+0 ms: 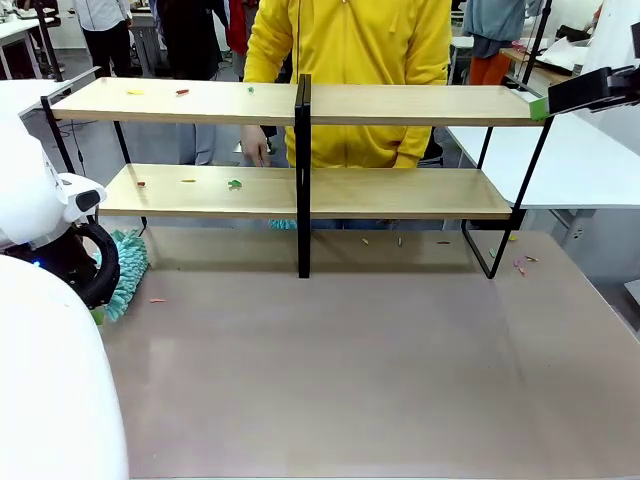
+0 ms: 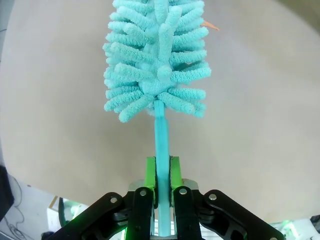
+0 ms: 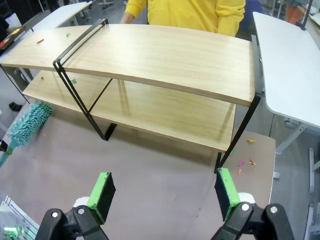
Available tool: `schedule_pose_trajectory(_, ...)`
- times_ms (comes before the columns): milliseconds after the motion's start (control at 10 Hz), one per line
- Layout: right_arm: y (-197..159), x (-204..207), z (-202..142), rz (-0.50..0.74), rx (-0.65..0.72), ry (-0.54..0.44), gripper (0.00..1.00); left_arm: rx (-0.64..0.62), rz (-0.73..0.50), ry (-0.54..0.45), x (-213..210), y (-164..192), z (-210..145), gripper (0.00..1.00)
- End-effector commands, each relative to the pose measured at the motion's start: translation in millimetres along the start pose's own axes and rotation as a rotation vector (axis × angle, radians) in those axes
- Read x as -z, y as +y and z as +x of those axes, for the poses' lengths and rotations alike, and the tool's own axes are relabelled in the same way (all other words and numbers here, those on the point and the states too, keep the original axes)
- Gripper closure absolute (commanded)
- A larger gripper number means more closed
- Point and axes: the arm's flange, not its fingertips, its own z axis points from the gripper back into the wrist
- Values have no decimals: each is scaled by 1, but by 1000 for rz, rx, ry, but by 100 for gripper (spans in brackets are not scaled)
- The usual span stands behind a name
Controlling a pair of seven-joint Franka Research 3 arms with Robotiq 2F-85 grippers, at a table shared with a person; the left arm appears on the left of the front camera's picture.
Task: Clean the shelves.
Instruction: Clean a randomly selected level of the Shelf with the Duster.
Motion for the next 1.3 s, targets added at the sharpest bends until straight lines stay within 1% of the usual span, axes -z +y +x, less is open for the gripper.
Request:
schedule_pose_trajectory(0, -2, 0, 0, 6, -6, 0, 0, 0, 0, 0, 0, 0, 0, 88)
schedule_pose_trajectory(100, -2, 0, 0, 6, -6, 0, 0, 108, -3, 30, -18, 9, 3, 88)
schedule_pose_trajectory(300, -2, 0, 0, 6, -6, 0, 0, 243, -15, 70, -45, 31, 1, 88)
schedule_pose_trajectory(400, -2, 0, 0, 6, -6, 0, 0, 274, -8, 108, -52, 42, 2, 88)
schedule_pose_trajectory(500, -2, 0, 0, 6, -6, 0, 0, 271, 48, 151, -55, 50, 1, 88)
schedule_pose_trajectory(600, -2, 0, 0, 6, -6, 0, 0, 308, 46, 198, -55, 57, 2, 88)
schedule_pose_trajectory(700, -2, 0, 0, 6, -6, 0, 0, 384, -15, 266, -58, 64, 3, 88)
schedule_pose_trajectory(800, -2, 0, 0, 6, -6, 0, 0, 463, -92, 306, -62, 71, 1, 88)
schedule_pose_trajectory(900, -2, 0, 0, 6, -6, 0, 0, 507, -150, 316, -66, 77, 0, 88)
schedule_pose_trajectory(1100, -2, 0, 0, 6, -6, 0, 0, 455, -221, 255, -74, 77, -2, 88)
schedule_pose_trajectory(1200, -2, 0, 0, 6, -6, 0, 0, 475, -236, 249, -75, 69, -5, 88)
